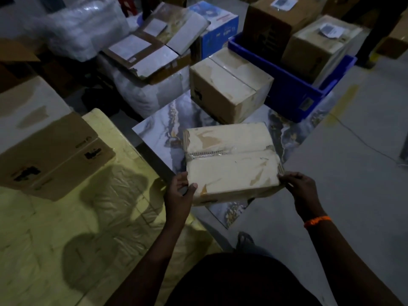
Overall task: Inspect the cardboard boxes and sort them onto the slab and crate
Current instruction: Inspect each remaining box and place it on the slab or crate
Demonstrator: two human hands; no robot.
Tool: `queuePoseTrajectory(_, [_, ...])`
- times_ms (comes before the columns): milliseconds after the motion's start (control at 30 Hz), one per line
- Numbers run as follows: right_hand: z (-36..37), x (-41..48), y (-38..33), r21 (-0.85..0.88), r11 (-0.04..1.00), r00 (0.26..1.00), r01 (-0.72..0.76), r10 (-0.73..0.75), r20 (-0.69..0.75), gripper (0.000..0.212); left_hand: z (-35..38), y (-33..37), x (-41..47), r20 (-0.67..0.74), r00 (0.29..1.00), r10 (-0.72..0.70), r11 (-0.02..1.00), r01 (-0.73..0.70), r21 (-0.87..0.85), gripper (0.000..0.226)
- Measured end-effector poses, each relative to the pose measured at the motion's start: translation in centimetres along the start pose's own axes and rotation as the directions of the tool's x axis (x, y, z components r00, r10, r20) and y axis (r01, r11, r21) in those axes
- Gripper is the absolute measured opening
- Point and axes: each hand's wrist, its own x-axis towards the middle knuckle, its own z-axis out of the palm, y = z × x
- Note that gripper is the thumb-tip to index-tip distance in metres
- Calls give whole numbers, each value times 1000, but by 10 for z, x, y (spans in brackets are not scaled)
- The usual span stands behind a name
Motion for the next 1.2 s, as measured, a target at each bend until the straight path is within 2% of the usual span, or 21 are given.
queuePoseTrajectory(233, [-20, 27, -23, -59, 998, 999, -22, 24, 44, 10, 25, -3, -2, -9, 996, -89, 994, 88, -67, 35])
queuePoseTrajectory(400, [-40, 36, -29, -103, 992, 987, -79, 92, 128, 10, 39, 2, 3, -19, 989, -148, 984, 146, -99, 33])
queuePoseTrajectory(600, [-50, 63, -32, -188, 982, 977, -10, 50, 209, 19, 51, 15, 30, -34, 979, -200, 980, 200, 12, 36])
queuePoseTrajectory(667, [-45, 79, -35, -222, 975, 969, 9, 47, 244, 25, 54, 24, 44, -21, 982, -188, 980, 189, 62, 46])
queuePoseTrajectory(767, [-29, 103, -47, -254, 967, 953, 9, 68, 295, 23, 59, 41, 67, 79, 979, -186, 976, 176, 126, 58])
queuePoseTrajectory(867, [-6, 121, -63, -327, 944, 945, 43, 68, 320, 30, 66, 56, 90, 163, 977, -135, 975, 101, 200, 66])
queuePoseTrajectory(967, [15, 121, -72, -344, 938, 947, 43, 71, 312, 21, 70, 61, 101, 189, 975, -112, 983, 81, 167, 61])
queuePoseTrajectory(1067, [28, 105, -73, -315, 948, 958, 53, 41, 285, 30, 69, 63, 104, 236, 965, -116, 987, 85, 134, 58])
queuePoseTrajectory(1200, [22, 89, -77, -328, 943, 982, 57, 6, 188, 39, 71, 72, 113, 279, 960, -29, 992, -7, 127, 58])
